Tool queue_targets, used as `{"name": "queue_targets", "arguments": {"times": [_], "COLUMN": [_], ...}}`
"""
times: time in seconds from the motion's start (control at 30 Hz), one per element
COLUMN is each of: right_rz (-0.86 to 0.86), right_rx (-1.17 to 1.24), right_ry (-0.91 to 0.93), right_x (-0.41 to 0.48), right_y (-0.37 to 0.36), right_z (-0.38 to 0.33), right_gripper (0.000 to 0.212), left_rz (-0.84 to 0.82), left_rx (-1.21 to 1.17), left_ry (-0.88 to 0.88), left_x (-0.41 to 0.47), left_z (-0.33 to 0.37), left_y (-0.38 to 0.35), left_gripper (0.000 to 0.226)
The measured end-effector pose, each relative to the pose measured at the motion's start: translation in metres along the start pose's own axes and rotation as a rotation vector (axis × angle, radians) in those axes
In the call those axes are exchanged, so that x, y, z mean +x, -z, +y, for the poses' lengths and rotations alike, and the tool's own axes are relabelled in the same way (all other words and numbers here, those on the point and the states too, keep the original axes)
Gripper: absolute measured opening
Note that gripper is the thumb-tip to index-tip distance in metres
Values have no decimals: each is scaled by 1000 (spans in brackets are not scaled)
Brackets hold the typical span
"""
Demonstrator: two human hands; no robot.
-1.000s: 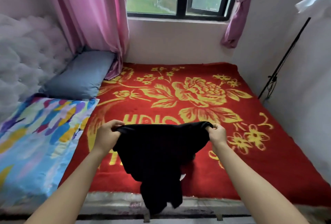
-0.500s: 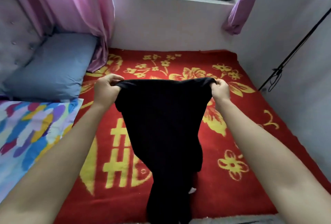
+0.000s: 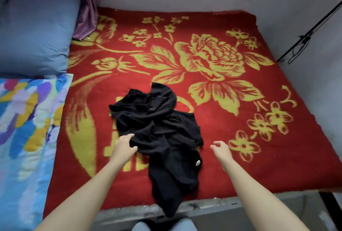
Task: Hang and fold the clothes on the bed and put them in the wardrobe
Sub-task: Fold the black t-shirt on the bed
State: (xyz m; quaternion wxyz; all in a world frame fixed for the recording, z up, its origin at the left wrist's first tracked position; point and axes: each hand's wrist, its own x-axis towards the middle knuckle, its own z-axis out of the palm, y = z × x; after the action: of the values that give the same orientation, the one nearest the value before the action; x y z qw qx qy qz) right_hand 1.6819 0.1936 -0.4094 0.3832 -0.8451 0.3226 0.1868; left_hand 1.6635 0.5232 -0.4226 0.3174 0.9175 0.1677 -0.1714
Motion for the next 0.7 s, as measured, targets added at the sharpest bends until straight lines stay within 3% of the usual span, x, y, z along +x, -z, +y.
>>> {"name": "queue_targets", "arguments": {"times": [0.3, 0.5, 0.7], "right_rz": [-203, -263, -431], "right_rx": [-102, -52, -201], "right_ry": [-134, -216, -179], "right_x": [32, 51, 39], "right_y": [-66, -88, -116], "right_z": [95, 128, 157], "right_gripper": [40, 60, 59], "left_rz": [-190, -154, -167], "left_rx": [110, 30, 18], "left_ry": [107, 152, 184], "left_x": [-39, -39, -43], "left_z": [-29, -25, -19], "left_y": [-103, -128, -145], "left_gripper": [51, 46, 41]}}
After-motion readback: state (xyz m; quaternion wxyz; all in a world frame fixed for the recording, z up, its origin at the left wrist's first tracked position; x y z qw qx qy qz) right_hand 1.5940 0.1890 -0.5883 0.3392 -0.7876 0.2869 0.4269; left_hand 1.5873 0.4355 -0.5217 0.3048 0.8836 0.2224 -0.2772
